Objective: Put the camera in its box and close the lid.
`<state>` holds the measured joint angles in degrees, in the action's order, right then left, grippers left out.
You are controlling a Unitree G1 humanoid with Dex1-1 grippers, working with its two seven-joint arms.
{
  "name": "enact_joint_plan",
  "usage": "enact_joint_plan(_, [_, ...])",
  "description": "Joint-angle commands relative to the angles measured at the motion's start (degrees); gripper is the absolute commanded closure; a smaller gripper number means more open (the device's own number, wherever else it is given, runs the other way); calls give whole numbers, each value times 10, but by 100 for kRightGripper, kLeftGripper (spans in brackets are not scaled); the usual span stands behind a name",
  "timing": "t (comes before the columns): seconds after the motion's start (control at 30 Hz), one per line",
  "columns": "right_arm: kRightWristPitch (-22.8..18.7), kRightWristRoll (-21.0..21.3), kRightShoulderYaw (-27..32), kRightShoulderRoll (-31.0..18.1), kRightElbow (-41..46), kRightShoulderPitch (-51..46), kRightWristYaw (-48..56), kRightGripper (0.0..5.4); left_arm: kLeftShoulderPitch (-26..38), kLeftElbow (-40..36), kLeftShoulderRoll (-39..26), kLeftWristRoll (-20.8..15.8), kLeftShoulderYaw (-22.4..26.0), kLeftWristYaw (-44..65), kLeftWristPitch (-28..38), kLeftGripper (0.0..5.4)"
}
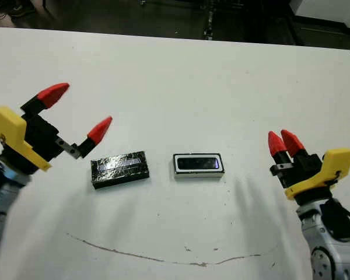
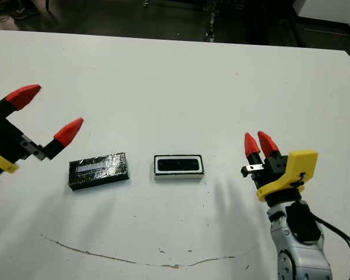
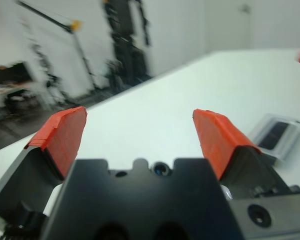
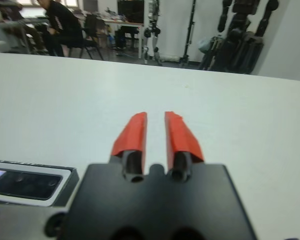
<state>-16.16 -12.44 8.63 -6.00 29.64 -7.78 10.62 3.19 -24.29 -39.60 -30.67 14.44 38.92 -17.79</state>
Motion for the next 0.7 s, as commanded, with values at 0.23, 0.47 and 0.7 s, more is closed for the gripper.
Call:
enact_joint_plan(0.23, [60, 24, -7, 18, -26, -12, -33, 539, 48, -4, -59, -57, -25, 68, -120, 0])
enact_joint_plan(0.47, [76, 22, -8, 19, -38, -10, -36, 539, 134, 81, -91, -107, -76, 157, -230, 0])
enact_joint_plan(0.7, [81, 24, -12, 16, -45, -11, -33, 539, 201, 141, -85, -34, -157, 223, -191, 0])
